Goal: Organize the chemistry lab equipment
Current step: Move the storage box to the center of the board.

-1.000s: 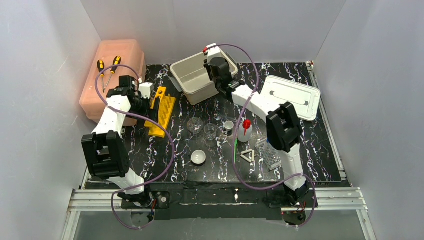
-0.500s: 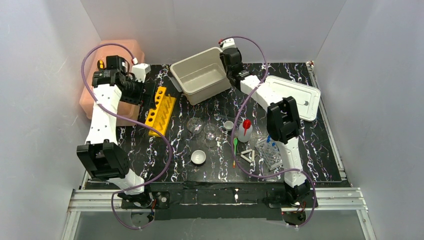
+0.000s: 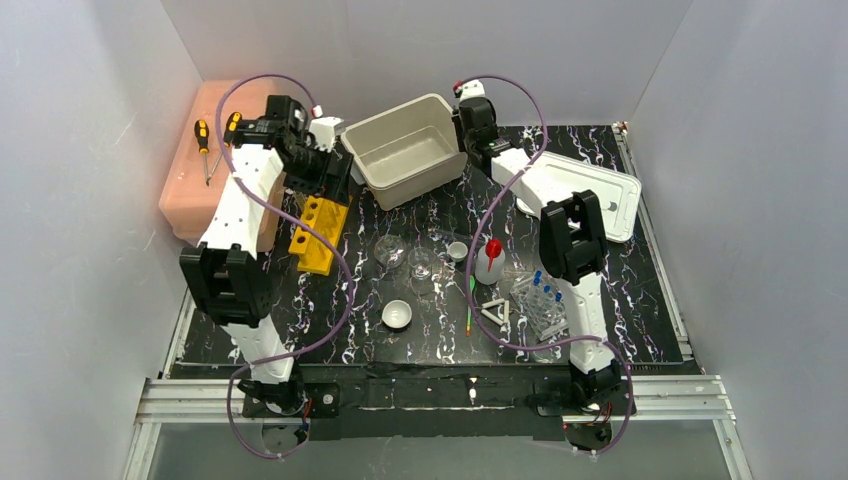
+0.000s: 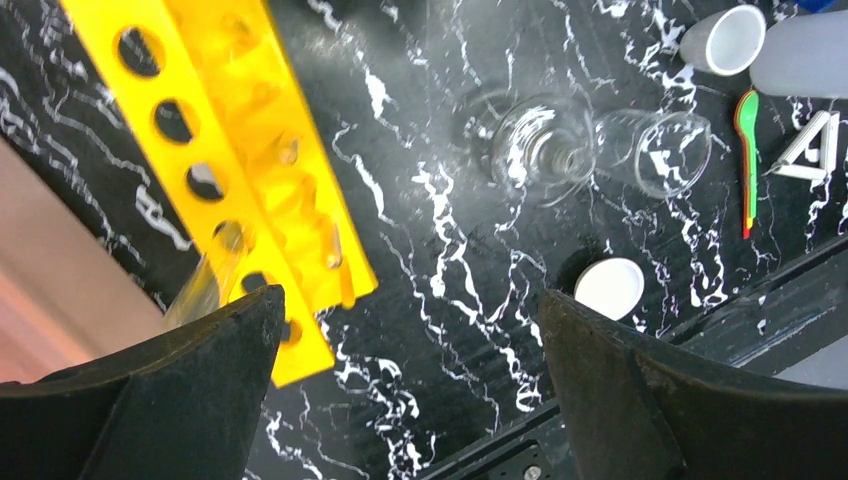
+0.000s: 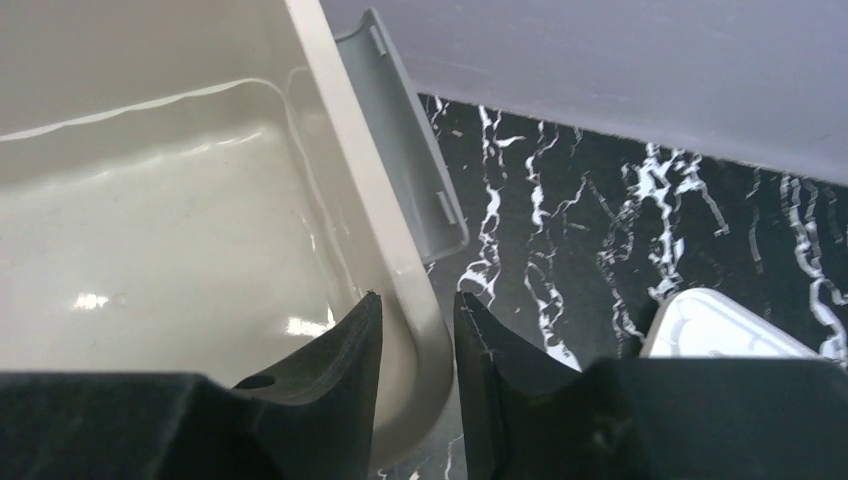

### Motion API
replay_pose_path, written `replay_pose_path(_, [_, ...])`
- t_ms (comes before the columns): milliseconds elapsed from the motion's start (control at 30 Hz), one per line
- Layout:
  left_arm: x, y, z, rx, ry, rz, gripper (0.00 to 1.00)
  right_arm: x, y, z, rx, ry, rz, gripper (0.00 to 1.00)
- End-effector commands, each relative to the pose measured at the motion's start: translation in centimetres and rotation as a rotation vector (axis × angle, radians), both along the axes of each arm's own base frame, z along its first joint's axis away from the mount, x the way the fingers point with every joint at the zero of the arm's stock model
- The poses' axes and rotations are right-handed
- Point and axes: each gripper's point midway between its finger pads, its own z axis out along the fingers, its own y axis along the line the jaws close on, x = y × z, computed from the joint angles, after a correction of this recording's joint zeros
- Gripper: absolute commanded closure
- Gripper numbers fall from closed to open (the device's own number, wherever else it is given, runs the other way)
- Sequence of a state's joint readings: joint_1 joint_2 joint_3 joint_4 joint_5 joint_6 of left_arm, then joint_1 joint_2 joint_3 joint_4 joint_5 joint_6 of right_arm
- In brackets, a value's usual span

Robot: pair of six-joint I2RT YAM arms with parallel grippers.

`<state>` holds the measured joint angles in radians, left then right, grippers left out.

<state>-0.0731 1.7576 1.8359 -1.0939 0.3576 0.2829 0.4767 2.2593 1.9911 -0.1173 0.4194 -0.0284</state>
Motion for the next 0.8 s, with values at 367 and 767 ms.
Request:
replay_pose_path(367, [9.0, -5.6, 2.4, -0.058, -0.160, 0.000, 0.02, -6.6, -1.8, 2.8, 0.242, 0.049, -0.040, 0.80])
replay_pose_path(767, [7.1, -7.3, -0.7, -0.052, -0.087, -0.066, 0.02, -13.8, -3.8, 1.3, 0.278, 0.253, -0.077, 0.84])
